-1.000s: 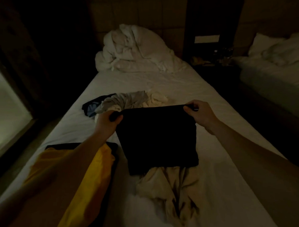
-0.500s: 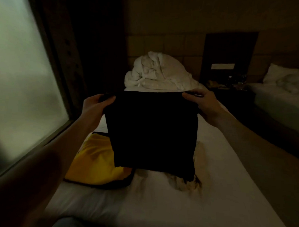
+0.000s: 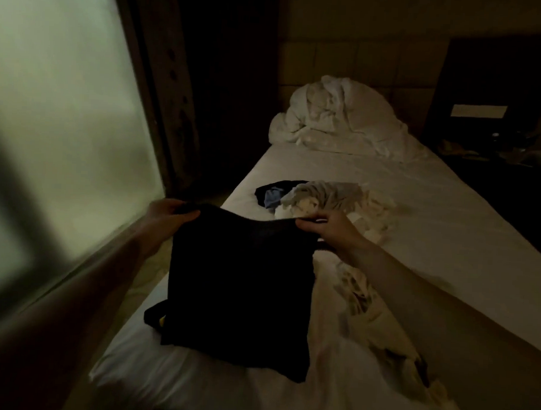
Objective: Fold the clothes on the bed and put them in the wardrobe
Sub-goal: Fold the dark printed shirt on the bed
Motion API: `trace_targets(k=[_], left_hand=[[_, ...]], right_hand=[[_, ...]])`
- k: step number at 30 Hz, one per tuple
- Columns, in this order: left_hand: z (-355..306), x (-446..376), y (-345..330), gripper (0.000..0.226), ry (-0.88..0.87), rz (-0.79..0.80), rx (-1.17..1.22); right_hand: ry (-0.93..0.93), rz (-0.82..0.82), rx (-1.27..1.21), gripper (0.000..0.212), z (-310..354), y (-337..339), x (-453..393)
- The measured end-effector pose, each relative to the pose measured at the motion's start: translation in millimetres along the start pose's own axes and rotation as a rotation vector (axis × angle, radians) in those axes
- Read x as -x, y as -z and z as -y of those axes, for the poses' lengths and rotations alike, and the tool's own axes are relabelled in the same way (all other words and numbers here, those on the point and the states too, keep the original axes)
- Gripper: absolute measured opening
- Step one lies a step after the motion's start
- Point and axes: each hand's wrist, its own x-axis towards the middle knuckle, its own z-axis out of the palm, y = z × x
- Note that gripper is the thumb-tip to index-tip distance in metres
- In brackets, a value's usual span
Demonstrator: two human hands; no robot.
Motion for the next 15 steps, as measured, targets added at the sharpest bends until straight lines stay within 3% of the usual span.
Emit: trace_targets(k=[4, 8, 15], left_hand=[[69, -76, -29, 0.021, 0.084, 0.142, -0.229], [125, -130, -58, 0.025, 0.158, 0.158, -0.313], [183, -160, -82, 0.029, 0.239, 0.188, -0.363]], right_hand=[[-0.118, -0.062, 0.215, 0.018, -54, 4, -73], [-0.121, -0.124, 0.341, 0.013, -96, 14, -130], [-0.193, -0.116, 0.347, 0.02, -163, 12, -180]])
